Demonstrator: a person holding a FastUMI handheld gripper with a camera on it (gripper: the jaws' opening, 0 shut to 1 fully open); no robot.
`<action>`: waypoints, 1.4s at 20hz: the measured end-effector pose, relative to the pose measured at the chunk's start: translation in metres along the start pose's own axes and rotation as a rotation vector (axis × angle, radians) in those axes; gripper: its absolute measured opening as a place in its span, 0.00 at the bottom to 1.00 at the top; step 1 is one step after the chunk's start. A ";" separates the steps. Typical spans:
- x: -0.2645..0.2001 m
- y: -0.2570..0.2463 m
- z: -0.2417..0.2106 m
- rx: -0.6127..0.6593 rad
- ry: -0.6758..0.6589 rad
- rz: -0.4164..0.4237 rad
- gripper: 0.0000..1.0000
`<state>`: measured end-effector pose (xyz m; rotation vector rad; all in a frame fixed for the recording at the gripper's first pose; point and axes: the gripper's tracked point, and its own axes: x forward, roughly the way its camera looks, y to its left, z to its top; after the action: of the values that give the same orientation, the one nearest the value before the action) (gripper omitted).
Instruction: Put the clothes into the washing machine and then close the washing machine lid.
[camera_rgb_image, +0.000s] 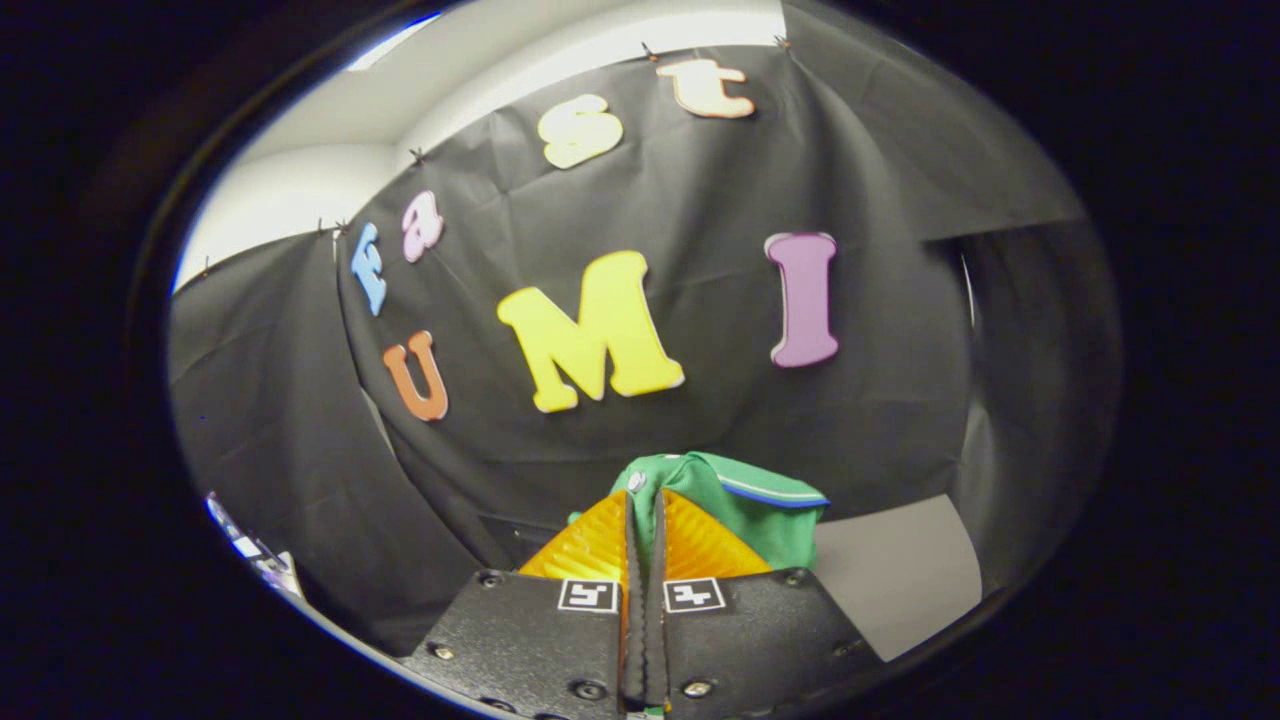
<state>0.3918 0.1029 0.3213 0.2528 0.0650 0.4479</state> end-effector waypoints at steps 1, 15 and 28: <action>-0.006 0.016 0.005 -0.017 -0.020 0.014 0.04; 0.047 0.220 -0.027 -0.061 -0.044 0.121 0.04; 0.155 0.251 -0.193 -0.087 0.178 0.115 0.04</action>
<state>0.4033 0.4328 0.1979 0.1310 0.2055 0.5856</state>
